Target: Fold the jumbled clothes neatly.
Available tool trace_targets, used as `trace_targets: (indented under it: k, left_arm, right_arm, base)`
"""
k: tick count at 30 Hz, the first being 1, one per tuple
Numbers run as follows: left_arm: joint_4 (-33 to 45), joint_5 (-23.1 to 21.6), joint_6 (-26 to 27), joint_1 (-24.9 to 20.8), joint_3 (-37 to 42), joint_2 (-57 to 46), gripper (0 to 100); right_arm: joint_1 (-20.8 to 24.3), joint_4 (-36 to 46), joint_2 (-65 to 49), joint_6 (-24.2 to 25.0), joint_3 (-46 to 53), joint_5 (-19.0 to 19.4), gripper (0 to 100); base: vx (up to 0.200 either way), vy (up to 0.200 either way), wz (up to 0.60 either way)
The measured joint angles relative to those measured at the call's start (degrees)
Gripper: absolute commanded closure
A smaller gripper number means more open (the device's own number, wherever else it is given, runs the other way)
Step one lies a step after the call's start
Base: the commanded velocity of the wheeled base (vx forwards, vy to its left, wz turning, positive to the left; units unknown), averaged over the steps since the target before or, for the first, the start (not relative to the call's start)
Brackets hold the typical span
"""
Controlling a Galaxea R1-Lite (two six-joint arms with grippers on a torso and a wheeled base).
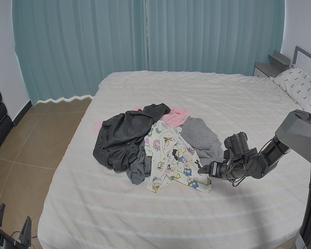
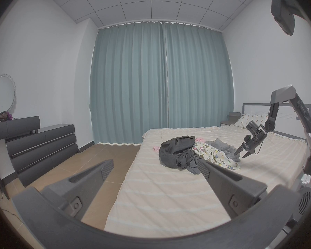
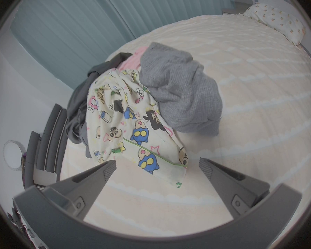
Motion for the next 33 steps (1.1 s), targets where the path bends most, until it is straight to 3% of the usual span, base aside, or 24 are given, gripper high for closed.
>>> trace_targets:
  k: [12, 23, 33]
  left_arm:
    - [0.0, 0.0, -0.01, 0.0, 0.0, 0.0, 0]
    - [0.0, 0.0, 0.0, 0.0, 0.0, 0.0, 0]
    - [0.0, 0.0, 0.0, 0.0, 0.0, 0.0, 0]
  right_arm:
    - [0.23, 6.61, 7.64, -4.02, -11.0, 0.04, 0]
    - [0.09, 16.92, 12.82, -4.74, -23.52, 0.13, 0]
    - [1.16, 20.7, 17.15, -4.51, -32.35, -1.28, 0]
  base:
    - [0.0, 0.0, 0.0]
    - [0.0, 0.0, 0.0]
    - [0.0, 0.0, 0.0]
